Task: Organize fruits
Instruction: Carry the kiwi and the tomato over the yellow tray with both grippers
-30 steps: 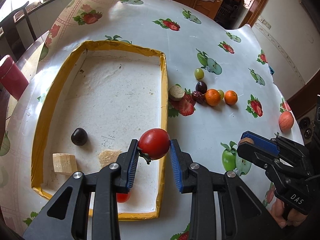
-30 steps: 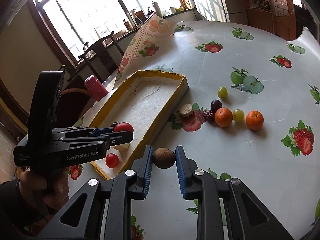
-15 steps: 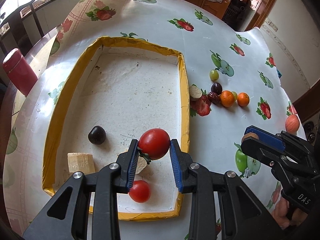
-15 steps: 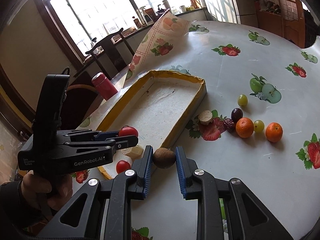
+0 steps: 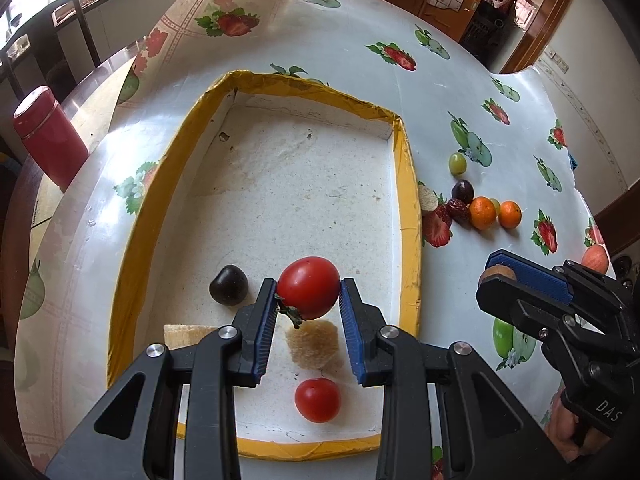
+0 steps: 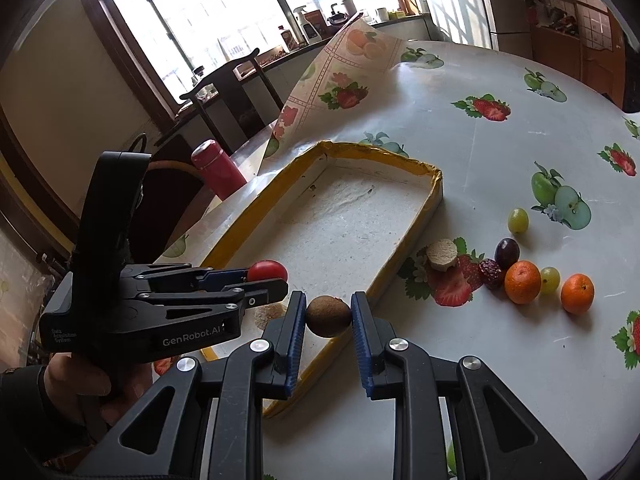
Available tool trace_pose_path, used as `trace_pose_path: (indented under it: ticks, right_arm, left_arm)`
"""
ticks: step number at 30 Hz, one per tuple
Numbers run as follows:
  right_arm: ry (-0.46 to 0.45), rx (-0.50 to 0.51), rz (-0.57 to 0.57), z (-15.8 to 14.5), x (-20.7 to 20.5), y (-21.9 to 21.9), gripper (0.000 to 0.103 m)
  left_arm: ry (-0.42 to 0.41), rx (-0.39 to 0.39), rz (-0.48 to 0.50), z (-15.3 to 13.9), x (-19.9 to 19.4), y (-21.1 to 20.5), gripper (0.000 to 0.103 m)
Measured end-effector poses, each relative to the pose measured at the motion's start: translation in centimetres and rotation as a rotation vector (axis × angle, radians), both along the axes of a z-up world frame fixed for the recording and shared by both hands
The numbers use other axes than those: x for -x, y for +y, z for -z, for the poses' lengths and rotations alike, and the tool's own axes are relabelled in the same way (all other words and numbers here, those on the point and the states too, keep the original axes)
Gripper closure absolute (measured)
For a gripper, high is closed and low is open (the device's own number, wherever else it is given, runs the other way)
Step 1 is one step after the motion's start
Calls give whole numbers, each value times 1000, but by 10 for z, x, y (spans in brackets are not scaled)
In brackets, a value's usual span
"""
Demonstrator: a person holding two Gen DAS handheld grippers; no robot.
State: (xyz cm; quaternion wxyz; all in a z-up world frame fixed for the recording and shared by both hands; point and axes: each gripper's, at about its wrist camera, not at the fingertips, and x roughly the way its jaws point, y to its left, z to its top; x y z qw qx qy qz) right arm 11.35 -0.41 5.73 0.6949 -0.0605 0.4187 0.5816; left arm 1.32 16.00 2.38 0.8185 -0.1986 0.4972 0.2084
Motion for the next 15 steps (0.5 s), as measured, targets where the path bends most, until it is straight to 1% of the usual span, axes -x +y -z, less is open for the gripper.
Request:
trace_pose_path:
  ticks: [7,12,15]
  right_arm:
    - [-4,14,-22,5,-5,38,80]
    - [-20,58,-20,13,-15,72,80]
    - [-41,100,-48,23,-13,92,80]
  left_arm:
    - [5,-15,-38,-1,-5,36,74]
    - [32,-23,-51,12,-18,54,74]
    - [50,-14,-51,22,-24,59,74]
